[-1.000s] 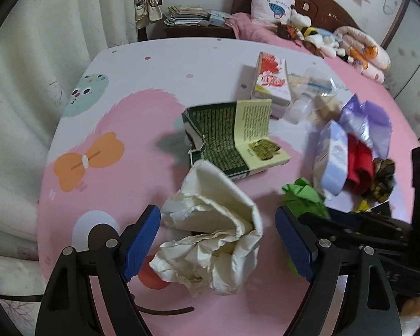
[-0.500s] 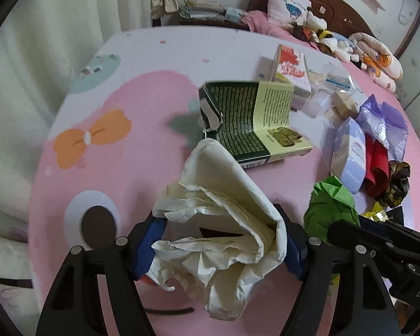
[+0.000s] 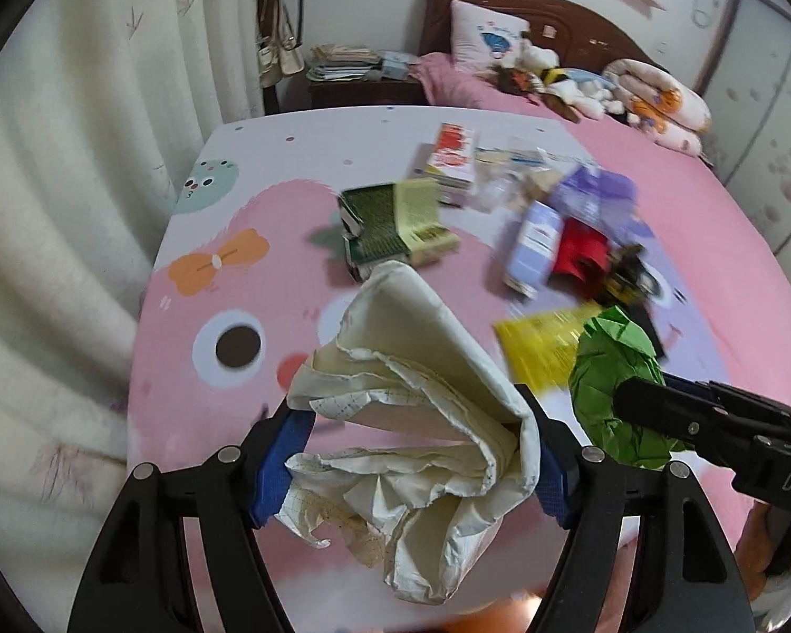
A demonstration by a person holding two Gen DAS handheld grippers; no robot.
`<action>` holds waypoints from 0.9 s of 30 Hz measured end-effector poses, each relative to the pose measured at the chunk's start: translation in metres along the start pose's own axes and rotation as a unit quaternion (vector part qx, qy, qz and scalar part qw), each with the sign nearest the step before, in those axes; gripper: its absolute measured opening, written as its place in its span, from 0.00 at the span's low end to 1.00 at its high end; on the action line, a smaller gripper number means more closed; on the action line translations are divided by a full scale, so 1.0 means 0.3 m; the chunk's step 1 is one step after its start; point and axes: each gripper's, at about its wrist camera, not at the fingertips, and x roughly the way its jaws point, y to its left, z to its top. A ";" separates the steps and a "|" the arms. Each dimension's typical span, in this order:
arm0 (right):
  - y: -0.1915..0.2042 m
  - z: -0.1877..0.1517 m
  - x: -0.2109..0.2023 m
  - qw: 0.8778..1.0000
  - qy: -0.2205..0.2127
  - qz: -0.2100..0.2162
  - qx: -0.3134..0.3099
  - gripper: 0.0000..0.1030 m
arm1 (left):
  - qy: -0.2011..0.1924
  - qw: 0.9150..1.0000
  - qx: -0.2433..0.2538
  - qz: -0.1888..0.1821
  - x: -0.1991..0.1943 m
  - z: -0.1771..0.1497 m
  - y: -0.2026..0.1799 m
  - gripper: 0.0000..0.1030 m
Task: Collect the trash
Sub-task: 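Carry the white tissue and green paper down over the bin with both tools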
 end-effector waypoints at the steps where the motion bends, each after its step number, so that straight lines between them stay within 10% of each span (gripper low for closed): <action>1: 0.011 -0.030 -0.031 1.000 -0.001 0.002 -0.001 0.25 | 0.000 1.000 0.006 -0.005 -0.040 -0.039 -0.018 0.72; 13: 0.013 -0.531 -0.250 1.000 0.013 -0.008 0.003 0.25 | 0.026 0.997 0.038 -0.064 -0.203 -0.555 -0.170 0.73; 27: -0.403 -0.965 -0.012 0.987 0.045 -0.106 0.116 0.25 | 0.074 0.995 0.055 -0.041 0.253 -1.002 -0.315 0.73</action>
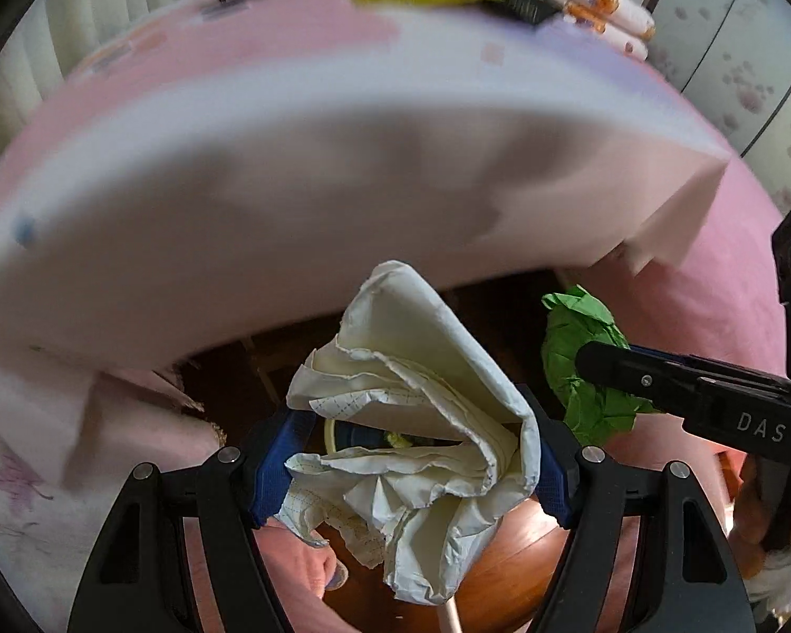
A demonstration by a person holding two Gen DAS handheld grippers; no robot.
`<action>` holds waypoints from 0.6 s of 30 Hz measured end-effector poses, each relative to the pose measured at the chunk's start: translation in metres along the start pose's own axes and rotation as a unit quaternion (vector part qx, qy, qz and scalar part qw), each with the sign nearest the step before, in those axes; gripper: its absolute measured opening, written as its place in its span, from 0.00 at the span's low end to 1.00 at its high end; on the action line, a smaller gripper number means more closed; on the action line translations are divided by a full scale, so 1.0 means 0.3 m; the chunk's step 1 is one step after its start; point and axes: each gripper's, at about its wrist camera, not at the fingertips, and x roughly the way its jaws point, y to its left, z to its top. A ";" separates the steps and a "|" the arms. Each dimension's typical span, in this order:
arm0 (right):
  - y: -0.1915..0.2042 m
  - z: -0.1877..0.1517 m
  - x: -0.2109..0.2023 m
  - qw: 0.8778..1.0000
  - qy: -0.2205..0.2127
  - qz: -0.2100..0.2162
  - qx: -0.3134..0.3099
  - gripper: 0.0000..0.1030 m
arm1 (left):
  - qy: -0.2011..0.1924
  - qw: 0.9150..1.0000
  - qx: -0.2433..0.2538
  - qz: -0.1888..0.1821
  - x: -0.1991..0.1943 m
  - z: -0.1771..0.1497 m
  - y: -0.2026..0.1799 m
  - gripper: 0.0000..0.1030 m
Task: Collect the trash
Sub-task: 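Carry the white tissue and green paper down over the bin with both tools, then open both tools to drop the tissue and green paper into the bin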
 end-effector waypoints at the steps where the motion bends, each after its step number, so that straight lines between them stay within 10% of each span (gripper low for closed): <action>1: -0.025 -0.005 0.026 1.000 0.002 -0.003 0.009 0.25 | 0.003 1.000 0.001 0.000 0.029 -0.003 -0.004 0.73; 18: -0.307 -0.130 0.480 0.993 0.060 -0.093 0.032 0.26 | 0.079 0.996 0.031 0.008 0.503 -0.154 -0.092 0.73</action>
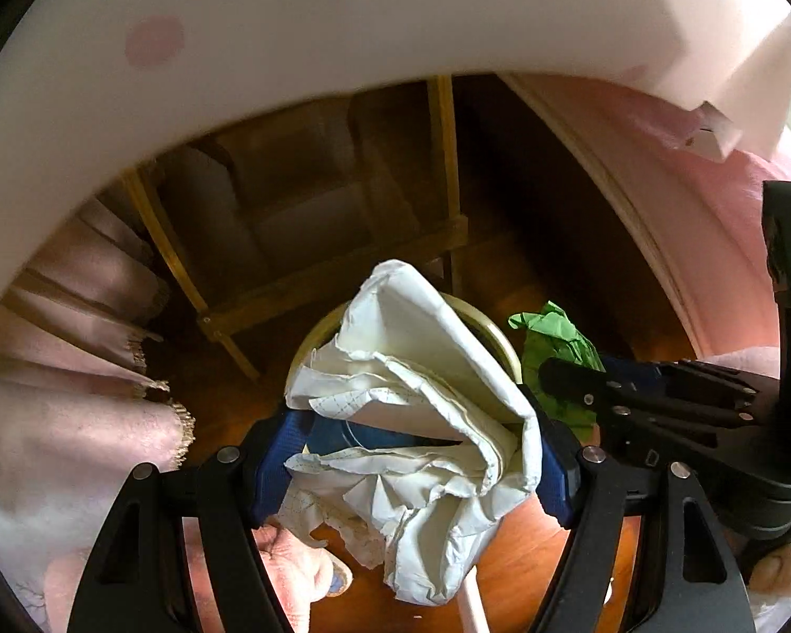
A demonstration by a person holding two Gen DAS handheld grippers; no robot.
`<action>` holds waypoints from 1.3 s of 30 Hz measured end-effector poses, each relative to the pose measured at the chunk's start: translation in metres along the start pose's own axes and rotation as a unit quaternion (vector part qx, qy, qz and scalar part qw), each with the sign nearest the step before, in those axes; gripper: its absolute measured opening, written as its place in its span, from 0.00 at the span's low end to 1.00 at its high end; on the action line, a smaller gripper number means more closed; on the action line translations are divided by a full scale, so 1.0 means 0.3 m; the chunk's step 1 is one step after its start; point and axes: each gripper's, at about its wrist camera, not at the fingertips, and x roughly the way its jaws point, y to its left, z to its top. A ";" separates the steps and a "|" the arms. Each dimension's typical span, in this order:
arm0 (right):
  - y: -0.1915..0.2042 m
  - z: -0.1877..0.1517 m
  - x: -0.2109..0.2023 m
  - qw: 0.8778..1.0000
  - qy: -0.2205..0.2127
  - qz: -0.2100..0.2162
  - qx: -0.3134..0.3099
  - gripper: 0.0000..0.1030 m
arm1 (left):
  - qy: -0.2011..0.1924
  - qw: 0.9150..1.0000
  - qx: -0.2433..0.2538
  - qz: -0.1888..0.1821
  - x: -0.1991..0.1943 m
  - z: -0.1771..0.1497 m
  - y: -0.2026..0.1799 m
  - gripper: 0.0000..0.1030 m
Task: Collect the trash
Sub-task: 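Open both tools to drop the tissue and green paper into the bin, then raise both tools back toward the table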
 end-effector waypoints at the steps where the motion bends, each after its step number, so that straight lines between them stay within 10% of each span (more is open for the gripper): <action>1: -0.001 -0.001 0.013 1.000 0.003 0.001 0.002 0.26 | 0.006 1.000 -0.007 -0.002 0.028 0.006 -0.001 0.73; 24: -0.034 0.047 0.123 0.999 0.028 0.008 0.038 0.49 | 0.036 0.998 -0.045 -0.012 0.156 0.042 0.148 0.91; 39: 0.025 0.035 0.007 1.000 -0.014 0.007 0.002 0.49 | -0.021 0.999 -0.040 -0.010 -0.143 0.083 0.160 0.91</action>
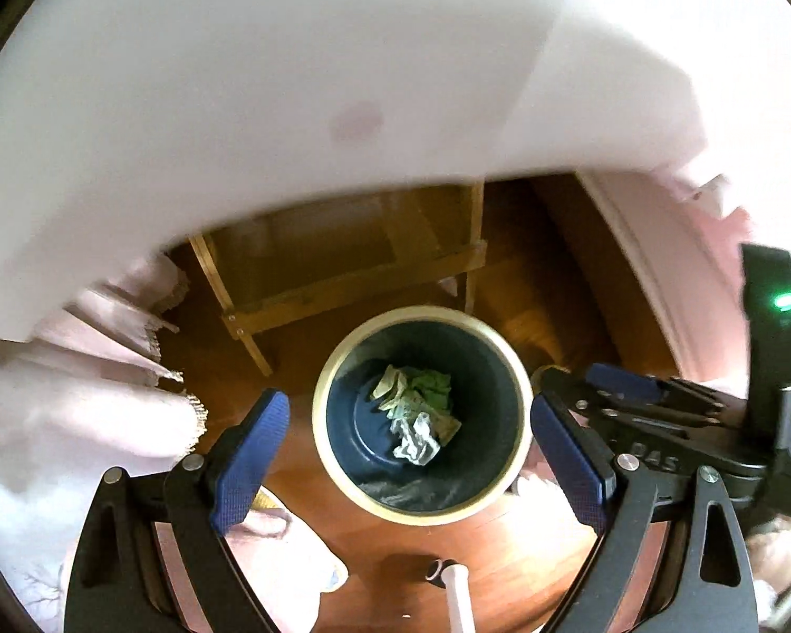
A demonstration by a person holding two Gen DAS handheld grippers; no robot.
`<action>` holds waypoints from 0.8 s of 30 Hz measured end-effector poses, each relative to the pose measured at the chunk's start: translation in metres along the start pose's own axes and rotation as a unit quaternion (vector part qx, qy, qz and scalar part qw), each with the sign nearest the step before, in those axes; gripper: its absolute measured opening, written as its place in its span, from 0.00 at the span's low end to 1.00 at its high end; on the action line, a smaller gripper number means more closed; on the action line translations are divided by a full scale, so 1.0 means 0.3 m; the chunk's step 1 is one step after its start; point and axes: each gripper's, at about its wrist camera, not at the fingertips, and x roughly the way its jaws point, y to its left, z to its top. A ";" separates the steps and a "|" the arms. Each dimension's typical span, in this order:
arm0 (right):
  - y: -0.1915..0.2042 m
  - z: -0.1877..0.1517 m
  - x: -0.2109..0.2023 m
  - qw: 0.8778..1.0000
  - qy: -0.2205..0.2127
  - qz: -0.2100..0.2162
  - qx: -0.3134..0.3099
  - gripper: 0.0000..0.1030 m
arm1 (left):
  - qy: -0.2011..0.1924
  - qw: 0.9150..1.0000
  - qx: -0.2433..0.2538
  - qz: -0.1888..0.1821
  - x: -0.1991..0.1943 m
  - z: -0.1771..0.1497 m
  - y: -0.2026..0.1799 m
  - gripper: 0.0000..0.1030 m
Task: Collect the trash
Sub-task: 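Raise both tools back toward the table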
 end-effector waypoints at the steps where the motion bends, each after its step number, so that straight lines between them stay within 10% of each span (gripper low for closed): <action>1: 0.005 -0.002 -0.014 1.000 -0.003 0.003 -0.001 0.49 | -0.003 1.000 -0.002 -0.004 -0.039 0.004 -0.002 0.91; 24: 0.280 0.197 -0.919 0.972 -0.197 0.051 -0.121 0.49 | -0.158 0.984 0.080 0.022 -0.877 0.266 -0.136 0.91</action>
